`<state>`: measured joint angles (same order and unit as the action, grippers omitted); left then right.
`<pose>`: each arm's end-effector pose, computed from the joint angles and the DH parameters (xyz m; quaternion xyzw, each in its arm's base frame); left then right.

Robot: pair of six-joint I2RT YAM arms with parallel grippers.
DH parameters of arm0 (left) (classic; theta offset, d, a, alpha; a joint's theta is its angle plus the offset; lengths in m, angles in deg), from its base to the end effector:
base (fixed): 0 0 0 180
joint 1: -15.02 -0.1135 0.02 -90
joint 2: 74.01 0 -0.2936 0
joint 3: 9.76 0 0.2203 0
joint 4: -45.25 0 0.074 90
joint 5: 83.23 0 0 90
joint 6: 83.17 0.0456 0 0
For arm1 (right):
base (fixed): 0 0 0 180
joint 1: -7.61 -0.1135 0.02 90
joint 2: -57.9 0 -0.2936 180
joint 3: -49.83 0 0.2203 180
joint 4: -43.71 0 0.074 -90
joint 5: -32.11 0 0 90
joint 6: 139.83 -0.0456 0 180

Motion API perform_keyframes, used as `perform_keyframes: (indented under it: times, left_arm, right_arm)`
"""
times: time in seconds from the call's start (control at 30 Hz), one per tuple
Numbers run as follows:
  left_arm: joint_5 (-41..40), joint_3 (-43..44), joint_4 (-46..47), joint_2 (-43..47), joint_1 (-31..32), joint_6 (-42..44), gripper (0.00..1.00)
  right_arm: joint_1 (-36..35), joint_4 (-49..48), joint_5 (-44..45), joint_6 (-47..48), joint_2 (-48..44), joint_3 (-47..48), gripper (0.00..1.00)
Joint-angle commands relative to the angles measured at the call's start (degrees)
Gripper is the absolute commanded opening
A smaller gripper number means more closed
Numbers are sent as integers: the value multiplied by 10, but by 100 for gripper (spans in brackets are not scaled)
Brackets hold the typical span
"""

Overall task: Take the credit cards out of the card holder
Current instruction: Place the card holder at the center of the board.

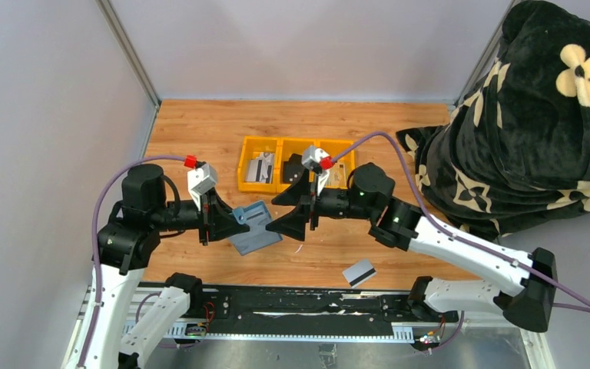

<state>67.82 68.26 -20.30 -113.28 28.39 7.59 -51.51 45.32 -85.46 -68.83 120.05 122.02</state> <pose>0.0397 -0.0504 0.3939 0.3544 0.6954 -0.4796 0.4011 0.0912 0.1936 0.4283 -0.3871 0.5340 0.5842 0.4729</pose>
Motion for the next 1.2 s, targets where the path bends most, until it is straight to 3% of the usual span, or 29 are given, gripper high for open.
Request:
perform_keyframes:
  times: [0.0,0.2,0.3,0.4,0.63,0.83,1.0,1.17]
  left_arm:
    - [27,-8,-35,-1,3,86,0]
    - [-7,-21,-66,-30,4,134,5]
    - [-2,-23,-68,-66,4,132,6]
    - [-11,-12,-68,-106,14,146,4]
    - [-149,-7,-69,-159,102,269,3]
    - [-229,-7,-117,-302,160,348,3]
    - [-250,4,-116,-389,173,412,4]
    - [-335,-25,-79,-432,174,466,7]
  right_arm:
    - [4,-42,-93,-4,38,20,75]
    - [5,-24,-79,2,56,19,76]
    - [8,-12,-83,1,59,19,71]
    - [29,42,-54,1,38,18,76]
    - [139,69,-4,-61,-34,-33,82]
    - [198,68,-4,-107,-44,-61,83]
    - [218,66,6,-121,-37,-73,84]
    - [245,74,6,-131,-29,-73,84]
